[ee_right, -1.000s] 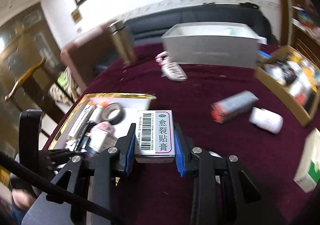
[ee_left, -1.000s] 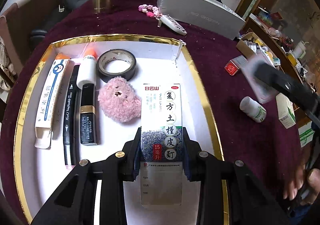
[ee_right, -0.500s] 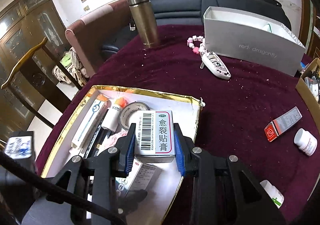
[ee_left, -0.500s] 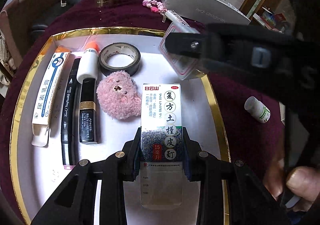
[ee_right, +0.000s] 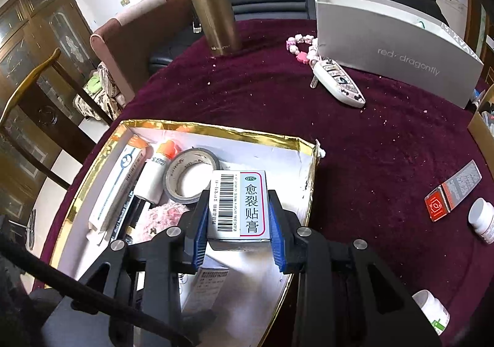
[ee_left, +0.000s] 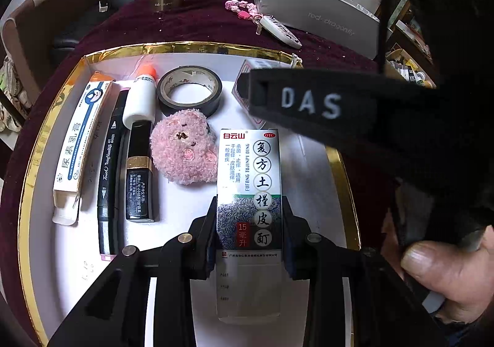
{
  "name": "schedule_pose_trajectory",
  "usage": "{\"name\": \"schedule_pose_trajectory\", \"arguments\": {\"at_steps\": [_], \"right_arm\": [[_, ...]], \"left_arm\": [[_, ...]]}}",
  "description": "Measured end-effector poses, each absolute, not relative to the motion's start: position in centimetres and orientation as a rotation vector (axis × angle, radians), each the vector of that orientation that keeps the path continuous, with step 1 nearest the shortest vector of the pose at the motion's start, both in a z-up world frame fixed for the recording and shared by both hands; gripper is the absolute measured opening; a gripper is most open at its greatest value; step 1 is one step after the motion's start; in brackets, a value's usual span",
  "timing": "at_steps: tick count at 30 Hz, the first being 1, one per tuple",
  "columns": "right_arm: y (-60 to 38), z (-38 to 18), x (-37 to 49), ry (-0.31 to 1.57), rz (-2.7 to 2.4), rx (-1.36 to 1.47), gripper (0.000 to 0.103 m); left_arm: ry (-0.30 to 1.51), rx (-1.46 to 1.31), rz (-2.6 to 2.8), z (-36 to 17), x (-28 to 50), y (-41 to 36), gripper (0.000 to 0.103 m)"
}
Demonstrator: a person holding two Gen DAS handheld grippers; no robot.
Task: Organize objects
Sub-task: 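Lower both medicine boxes into the tray beside the pink plush and open both grippers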
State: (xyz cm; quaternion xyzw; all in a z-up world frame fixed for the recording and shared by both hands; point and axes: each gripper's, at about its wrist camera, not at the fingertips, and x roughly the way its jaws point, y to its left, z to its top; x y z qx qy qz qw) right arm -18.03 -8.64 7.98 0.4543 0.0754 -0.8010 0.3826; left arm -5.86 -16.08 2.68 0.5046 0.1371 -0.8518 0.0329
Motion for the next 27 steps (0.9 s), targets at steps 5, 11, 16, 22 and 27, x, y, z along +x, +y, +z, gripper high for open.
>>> {"name": "schedule_pose_trajectory", "arguments": {"at_steps": [5, 11, 16, 22, 27], "right_arm": [[-8.81, 7.52, -18.00, 0.212, -2.049, 1.158, 0.032], [-8.93, 7.52, -17.73, 0.233, -2.059, 1.153, 0.032], [-8.88, 7.51, -17.72, 0.239, -2.061, 1.154, 0.032], [-8.82, 7.54, -17.69, 0.243, -2.062, 1.152, 0.032], [-8.75, 7.58, -17.71, 0.241, -2.063, 1.151, 0.032]], "left_arm": [[0.410, 1.551, -2.620, 2.74, -5.72, -15.98, 0.029], [0.402, 1.549, -2.617, 2.72, -5.78, -15.80, 0.029], [0.399, 1.546, -2.617, 2.65, -6.05, -15.74, 0.029], [0.393, 1.539, -2.612, 2.72, -5.94, -15.67, 0.029], [0.387, 1.537, -2.609, 2.70, -6.09, -15.68, 0.029]]}}
